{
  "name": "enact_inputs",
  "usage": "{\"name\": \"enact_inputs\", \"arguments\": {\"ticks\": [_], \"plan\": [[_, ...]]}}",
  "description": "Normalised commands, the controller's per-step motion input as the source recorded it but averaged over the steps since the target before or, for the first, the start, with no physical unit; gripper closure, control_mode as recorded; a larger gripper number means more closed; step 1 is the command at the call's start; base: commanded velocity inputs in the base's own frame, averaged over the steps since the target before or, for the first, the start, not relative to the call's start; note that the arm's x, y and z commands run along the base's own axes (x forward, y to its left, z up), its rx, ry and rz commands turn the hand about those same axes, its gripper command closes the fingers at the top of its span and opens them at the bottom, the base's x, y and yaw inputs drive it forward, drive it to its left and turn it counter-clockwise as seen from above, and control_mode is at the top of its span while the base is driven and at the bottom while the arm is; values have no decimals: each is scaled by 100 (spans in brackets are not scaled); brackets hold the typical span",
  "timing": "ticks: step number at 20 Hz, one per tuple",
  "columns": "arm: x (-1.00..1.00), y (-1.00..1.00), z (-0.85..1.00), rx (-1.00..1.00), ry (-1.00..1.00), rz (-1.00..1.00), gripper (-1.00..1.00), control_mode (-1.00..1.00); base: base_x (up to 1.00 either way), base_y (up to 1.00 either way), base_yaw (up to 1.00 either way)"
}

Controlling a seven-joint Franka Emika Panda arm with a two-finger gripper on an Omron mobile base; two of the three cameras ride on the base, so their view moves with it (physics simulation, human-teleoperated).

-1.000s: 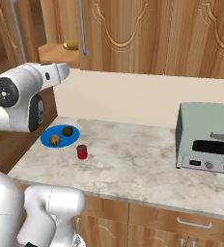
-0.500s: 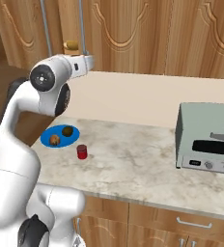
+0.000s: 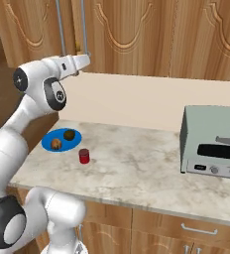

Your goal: Pick the avocado and bread from the counter and place them on the plate. Then pick the jam from the cabinet and place it next to the plate. Lastly close the cabinet door.

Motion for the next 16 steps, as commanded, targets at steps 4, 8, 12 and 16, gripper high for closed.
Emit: {"name": "enact_inputs", "arguments": {"ticks": [4,8,12,16], "plan": [[99,-5,-54,-1,0,-16,-100,-100,0,0,0],[100,-37,-62,4,0,-2,-100,-100,0,0,0],[100,-42,-43,12,4,0,-100,-100,0,0,0],[100,-42,-31,15,4,0,-100,-100,0,0,0]]}}
